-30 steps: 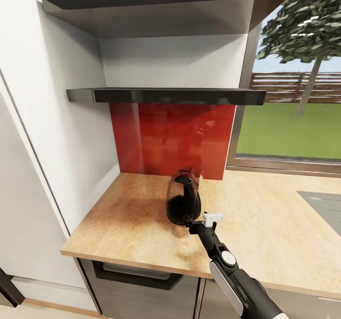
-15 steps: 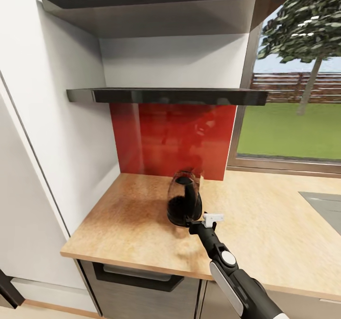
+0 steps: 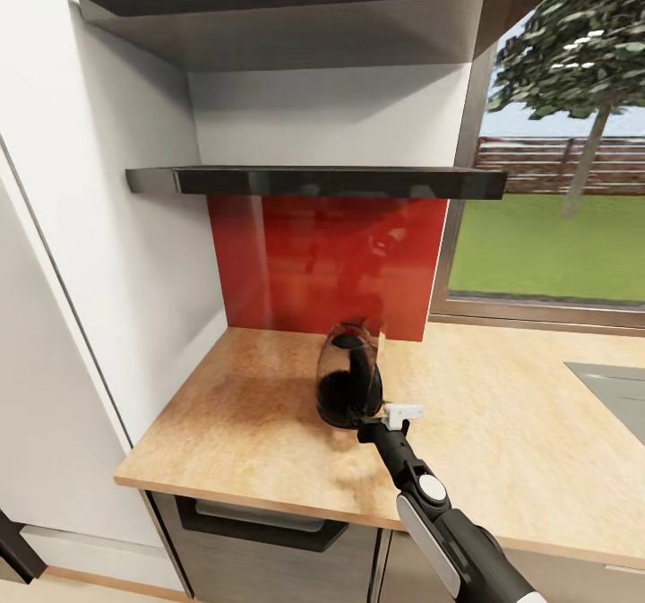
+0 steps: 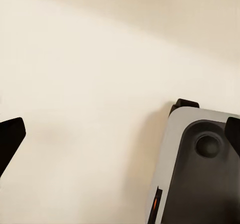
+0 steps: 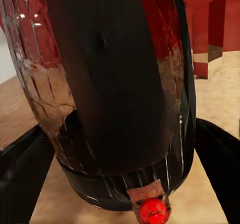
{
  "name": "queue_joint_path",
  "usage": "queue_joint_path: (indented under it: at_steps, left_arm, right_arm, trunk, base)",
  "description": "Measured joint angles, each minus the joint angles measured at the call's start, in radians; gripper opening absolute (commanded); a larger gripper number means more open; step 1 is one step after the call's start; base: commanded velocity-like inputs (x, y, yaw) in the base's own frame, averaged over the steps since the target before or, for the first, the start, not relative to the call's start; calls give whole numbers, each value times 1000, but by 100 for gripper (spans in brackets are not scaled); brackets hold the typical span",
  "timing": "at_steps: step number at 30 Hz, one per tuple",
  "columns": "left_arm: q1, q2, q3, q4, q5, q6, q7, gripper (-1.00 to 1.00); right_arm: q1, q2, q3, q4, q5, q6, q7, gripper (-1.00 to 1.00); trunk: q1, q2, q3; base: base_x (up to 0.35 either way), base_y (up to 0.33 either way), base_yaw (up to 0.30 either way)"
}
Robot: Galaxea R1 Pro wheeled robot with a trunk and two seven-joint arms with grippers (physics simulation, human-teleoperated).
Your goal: Set up a coffee station on the kitchen countertop: keep the coffee maker on the countertop, move the bottle of coffee from the kitchen shelf to the counter next to the coffee maker, place a paper coffee filter on top of the coffee maker, put the saucer next to the coffee maker with the coffee cup on the saucer, and place the electric kettle next to the coffee maker.
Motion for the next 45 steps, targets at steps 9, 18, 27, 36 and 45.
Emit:
queue_joint_path:
  at_steps: [9,18,27,36,45]
  left_arm:
    - [0,-1,0,0,1,-2,0,100]
    - [0,-1,0,-1,1,-2,0,100]
    - [0,-1,0,0,1,-2,0,100]
    - [0,-1,0,-1,1,-2,0,100]
    - [0,-3,0,0,0,-2,0,100]
  right_arm:
    - [0,0,0,0,0,0,1,-100]
    - [0,0,1,0,0,0,1,-100]
    - [0,-1,3,0,-1,0,2,-100]
    - [0,0,5,-7,54,-1,2,-100]
    - [0,-2,-1,-157,138,1,-3,-100]
  trunk:
    - [0,0,0]
    - [0,0,0]
    - [0,0,0]
    - [0,0,0]
    - [0,0,0]
  base:
    - [0,0,0]
    - [0,0,0]
    - [0,0,0]
    - [0,0,0]
    - [0,0,0]
